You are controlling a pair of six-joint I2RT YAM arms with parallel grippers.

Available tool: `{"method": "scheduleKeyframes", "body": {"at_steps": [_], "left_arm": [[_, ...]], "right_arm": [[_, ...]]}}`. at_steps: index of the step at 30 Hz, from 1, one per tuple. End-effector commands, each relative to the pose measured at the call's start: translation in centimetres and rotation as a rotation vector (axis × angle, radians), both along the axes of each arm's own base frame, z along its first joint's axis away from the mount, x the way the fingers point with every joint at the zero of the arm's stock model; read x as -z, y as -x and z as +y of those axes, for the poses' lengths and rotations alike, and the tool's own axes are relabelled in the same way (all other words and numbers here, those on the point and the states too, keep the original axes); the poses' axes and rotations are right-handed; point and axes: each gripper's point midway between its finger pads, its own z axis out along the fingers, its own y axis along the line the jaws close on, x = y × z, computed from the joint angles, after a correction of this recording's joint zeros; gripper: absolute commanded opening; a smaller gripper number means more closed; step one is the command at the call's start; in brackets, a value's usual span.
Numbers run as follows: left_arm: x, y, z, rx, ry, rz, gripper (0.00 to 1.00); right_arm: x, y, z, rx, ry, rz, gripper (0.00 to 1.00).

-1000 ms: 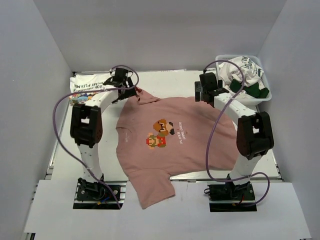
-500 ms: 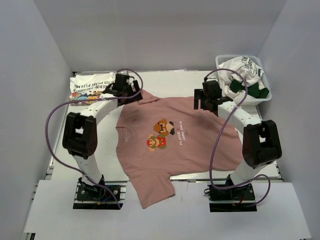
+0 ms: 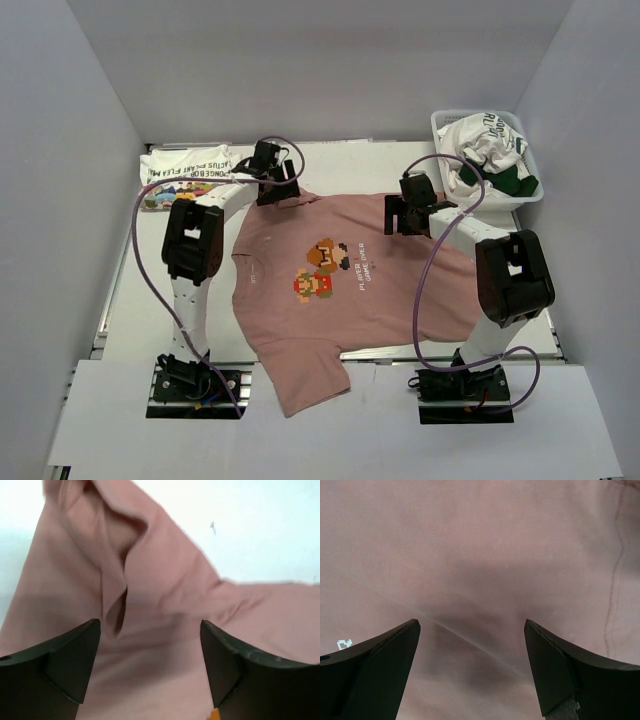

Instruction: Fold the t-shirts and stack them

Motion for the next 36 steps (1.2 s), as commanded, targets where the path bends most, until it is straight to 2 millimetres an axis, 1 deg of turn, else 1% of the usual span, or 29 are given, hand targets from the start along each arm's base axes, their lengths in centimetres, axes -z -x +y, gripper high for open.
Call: {"method": "scheduleKeyframes", "body": {"at_steps": [1, 2, 3, 4, 5, 6, 7, 8, 10, 11, 14, 16, 19, 20, 21, 22, 23, 24, 25, 26, 27, 28, 30, 31, 32, 33, 34, 35, 36], "left_arm": [[-0.9, -1.8, -0.3, -0.010, -0.011, -0.019, 0.84], [0.4, -2.1, -0.4, -0.010, -0.017, 0.000, 0.81], [0.7, -2.3, -0.5, -0.010, -0.019, 0.006, 0.78], [0.1, -3.0, -0.8, -0.010, -0.014, -0.009, 0.72], [0.4, -3.1, -0.8, -0.010, -0.017, 0.000, 0.58], [0.3, -3.6, -0.9, -0.010, -0.014, -0.009, 0.51], [0.3, -3.6, -0.9, -0.010, -0.014, -0.009, 0.41], [-0.2, -3.9, -1.0, -0.010, -0.010, -0.020, 0.22], [-1.5, -3.9, -1.4, -0.009, 0.019, -0.035, 0.03], [-2.4, -4.1, -2.0, 0.008, 0.045, -0.055, 0.00], [-4.5, -4.1, -3.1, 0.036, 0.078, -0.097, 0.00], [-5.9, -4.9, -3.4, 0.030, 0.098, -0.132, 0.00], [-5.9, -6.9, -4.2, 0.017, 0.124, -0.164, 0.01], [-7.1, -8.0, -4.8, 0.018, 0.153, -0.199, 0.01], [-5.3, -8.8, -5.3, 0.026, 0.158, -0.187, 0.01], [-4.9, -9.4, -5.8, 0.035, 0.168, -0.190, 0.01], [-6.5, -10.9, -6.3, 0.039, 0.187, -0.249, 0.01], [-6.7, -11.9, -6.6, 0.040, 0.197, -0.278, 0.16], [-5.0, -12.7, -6.9, 0.040, 0.197, -0.277, 0.35], [-6.1, -13.5, -7.2, 0.042, 0.211, -0.319, 0.59], [-6.7, -14.2, -7.5, 0.044, 0.223, -0.355, 0.85], [-7.1, -14.3, -7.8, 0.066, 0.233, -0.371, 1.00], [-8.9, -14.4, -8.1, 0.077, 0.251, -0.407, 1.00], [-8.8, -14.1, -8.0, 0.077, 0.248, -0.398, 1.00], [-9.2, -13.9, -7.8, 0.087, 0.236, -0.406, 1.00], [-11.5, -13.7, -7.7, 0.095, 0.239, -0.444, 1.00], [-11.5, -13.4, -7.3, 0.090, 0.223, -0.444, 1.00], [-12.1, -13.0, -7.2, 0.095, 0.217, -0.450, 1.00], [-13.6, -12.3, -6.9, 0.101, 0.213, -0.463, 1.00]], "right_arm": [[0.9, -0.1, 0.5, 0.000, -0.031, 0.010, 0.90], [0.3, -0.2, 0.6, -0.003, -0.038, -0.006, 0.90], [0.3, -0.3, 0.5, 0.004, -0.032, -0.006, 0.90], [0.3, -0.2, 0.3, 0.007, -0.019, -0.002, 0.90], [0.2, -0.2, 0.2, 0.010, -0.015, -0.005, 0.90], [0.2, -0.2, 0.0, 0.013, -0.008, -0.001, 0.90], [0.0, -0.3, 0.0, 0.015, -0.006, -0.009, 0.90], [-0.2, -0.3, 0.1, 0.013, -0.010, -0.014, 0.90], [-0.3, -0.1, 0.3, 0.005, -0.017, -0.017, 0.90], [-0.6, -0.2, 0.3, 0.005, -0.024, -0.024, 0.90], [-0.6, -0.2, 0.5, -0.001, -0.038, -0.019, 0.90], [-0.3, -0.1, 0.8, -0.007, -0.045, -0.014, 0.90], [-0.1, -0.1, 1.0, -0.013, -0.057, -0.004, 0.90], [0.1, 0.0, 1.4, -0.024, -0.066, 0.000, 0.90], [0.2, 0.0, 1.3, -0.022, -0.066, 0.003, 0.90], [0.2, -0.2, 1.3, -0.023, -0.066, 0.001, 0.90], [0.3, -0.1, 1.4, -0.027, -0.067, 0.007, 0.90], [0.3, -0.2, 1.5, -0.026, -0.069, 0.007, 0.90], [0.5, -0.1, 1.5, -0.028, -0.072, 0.013, 0.90], [0.4, -0.1, 1.5, -0.029, -0.067, 0.010, 0.90], [0.4, -0.1, 1.5, -0.030, -0.068, 0.011, 0.90], [0.2, -0.1, 1.5, -0.032, -0.065, 0.005, 0.90], [-0.1, -0.3, 1.3, -0.028, -0.056, -0.004, 0.90], [-0.2, -0.1, 1.4, -0.036, -0.054, -0.003, 0.90], [-0.6, -0.3, 1.3, -0.029, -0.055, -0.018, 0.90], [-0.7, -0.2, 1.6, -0.039, -0.066, -0.017, 0.90], [-1.1, -0.3, 1.6, -0.038, -0.077, -0.027, 0.90], [-1.0, -0.1, 1.7, -0.041, -0.084, -0.033, 0.90], [-1.1, -0.1, 1.9, -0.046, -0.093, -0.036, 0.90]]}}
